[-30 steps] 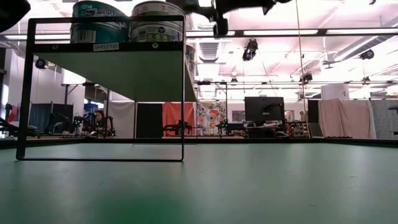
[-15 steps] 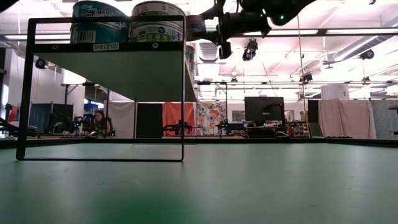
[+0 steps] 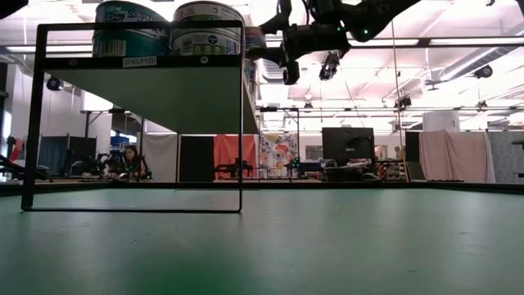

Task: Stack canned seafood by type on shelf
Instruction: Stack the blue and pink tuna can on top of the blue and pink tuna cans on the shelf

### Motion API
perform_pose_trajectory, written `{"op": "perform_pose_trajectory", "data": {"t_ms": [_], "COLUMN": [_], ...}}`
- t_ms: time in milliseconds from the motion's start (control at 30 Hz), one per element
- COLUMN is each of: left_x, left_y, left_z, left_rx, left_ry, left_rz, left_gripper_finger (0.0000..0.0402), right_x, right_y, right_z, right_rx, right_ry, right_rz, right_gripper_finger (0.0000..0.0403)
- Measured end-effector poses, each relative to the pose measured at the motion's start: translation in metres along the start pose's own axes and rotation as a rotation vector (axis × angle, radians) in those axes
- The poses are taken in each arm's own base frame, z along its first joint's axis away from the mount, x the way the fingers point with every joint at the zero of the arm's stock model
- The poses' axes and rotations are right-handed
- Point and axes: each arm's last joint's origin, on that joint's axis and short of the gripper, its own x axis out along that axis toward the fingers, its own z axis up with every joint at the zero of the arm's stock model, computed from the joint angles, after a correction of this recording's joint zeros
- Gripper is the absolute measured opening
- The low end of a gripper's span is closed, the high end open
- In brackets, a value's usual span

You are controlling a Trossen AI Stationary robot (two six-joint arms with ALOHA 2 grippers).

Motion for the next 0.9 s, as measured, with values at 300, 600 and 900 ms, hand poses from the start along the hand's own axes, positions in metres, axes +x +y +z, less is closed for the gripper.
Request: {"op": "perform_pose_trajectory", "data": {"t_ms": [300, 600, 900], "left_x": [0.0046, 0.0065, 0.0068], "left_y": [-0.0005, 0.0012, 0.0019], "left_z": [0.0009, 0.0019, 0.0024], "left_rx": [0.007, 0.005, 0.006], "left_ry": [-0.056, -0.053, -0.058], "left_rz": [0.060, 0.072, 0.080], "left_gripper_finger": [0.0000, 0.0000, 0.0000], "right_x": [0.0002, 0.0001, 0.0006], "right_y": [-0.0008, -0.0030, -0.0036], "right_z": [-0.0004, 0.0000, -0.0008], "right_rx": [0.089, 0.096, 0.092], "right_ry": [0.001, -0.024, -0.023], "right_rz": [-0.008, -0.030, -0.037], "right_gripper_finger": [0.0180, 0.0180, 0.0180]}}
